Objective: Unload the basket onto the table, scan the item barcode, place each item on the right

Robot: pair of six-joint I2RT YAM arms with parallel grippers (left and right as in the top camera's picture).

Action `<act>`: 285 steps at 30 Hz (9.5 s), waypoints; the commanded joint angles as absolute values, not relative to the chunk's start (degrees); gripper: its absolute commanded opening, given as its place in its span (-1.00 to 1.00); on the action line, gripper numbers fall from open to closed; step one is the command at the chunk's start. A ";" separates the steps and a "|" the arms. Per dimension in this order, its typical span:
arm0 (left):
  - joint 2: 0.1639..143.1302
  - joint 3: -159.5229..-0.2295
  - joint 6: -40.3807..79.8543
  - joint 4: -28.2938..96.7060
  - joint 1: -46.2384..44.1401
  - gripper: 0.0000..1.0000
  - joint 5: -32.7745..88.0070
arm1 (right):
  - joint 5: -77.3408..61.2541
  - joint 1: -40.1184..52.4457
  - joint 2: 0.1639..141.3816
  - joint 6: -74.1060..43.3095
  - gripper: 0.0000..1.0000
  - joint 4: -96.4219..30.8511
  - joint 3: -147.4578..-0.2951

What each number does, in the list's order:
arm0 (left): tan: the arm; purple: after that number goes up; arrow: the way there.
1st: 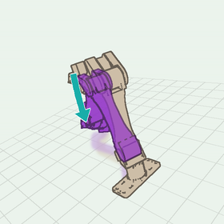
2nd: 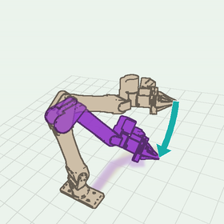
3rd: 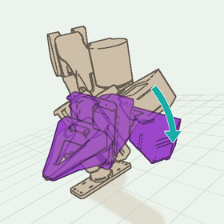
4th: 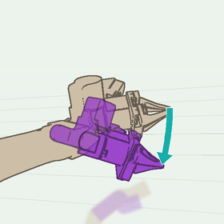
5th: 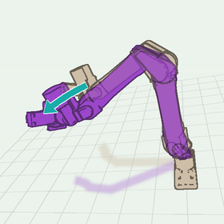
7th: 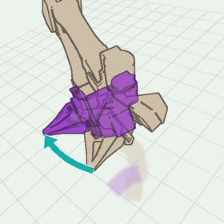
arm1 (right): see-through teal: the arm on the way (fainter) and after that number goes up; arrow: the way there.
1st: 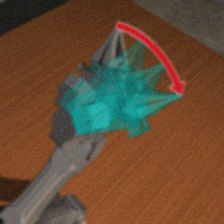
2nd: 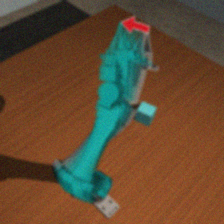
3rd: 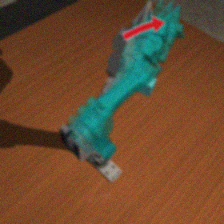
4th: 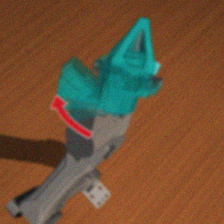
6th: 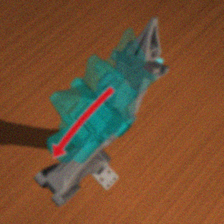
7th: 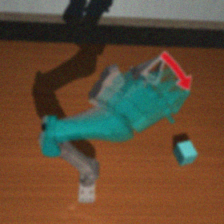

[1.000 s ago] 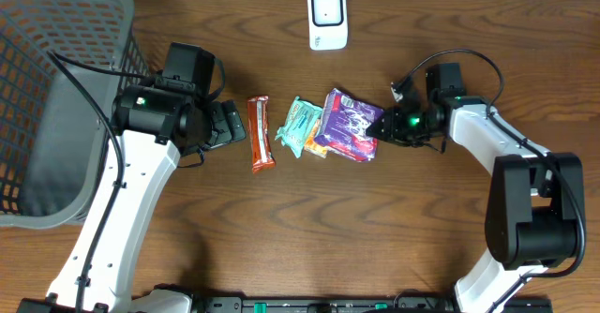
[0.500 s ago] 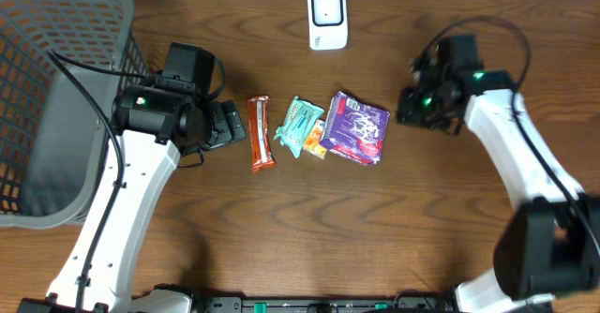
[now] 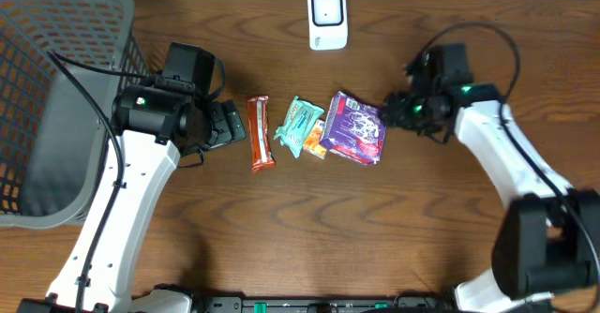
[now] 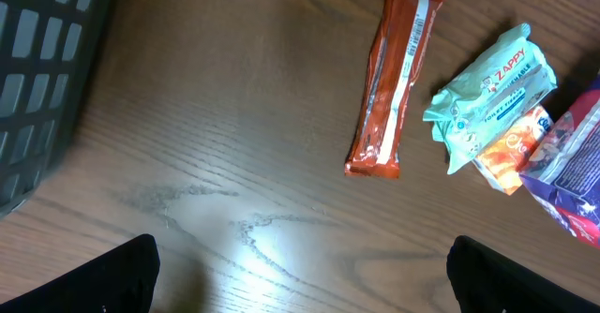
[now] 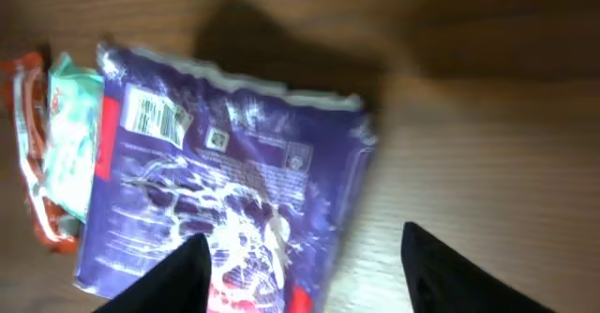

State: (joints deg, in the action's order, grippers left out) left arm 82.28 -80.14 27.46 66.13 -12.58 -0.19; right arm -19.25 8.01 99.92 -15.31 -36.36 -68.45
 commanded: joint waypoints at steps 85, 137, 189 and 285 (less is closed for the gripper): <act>81.97 -80.53 28.18 66.37 -12.38 0.95 -0.69 | -47.90 1.28 118.26 7.73 0.17 -46.59 -76.23; 81.97 -80.53 28.18 66.37 -12.38 0.96 -0.71 | -10.66 4.23 117.80 -39.51 -0.98 1.98 -91.24; 81.97 -80.53 28.18 66.37 -12.38 0.95 -0.71 | -35.59 -1.19 95.83 -10.63 0.95 -55.59 -90.37; 81.97 -80.53 28.18 66.37 -12.38 0.96 -0.71 | -12.75 30.94 114.78 -36.67 0.29 -35.70 -73.89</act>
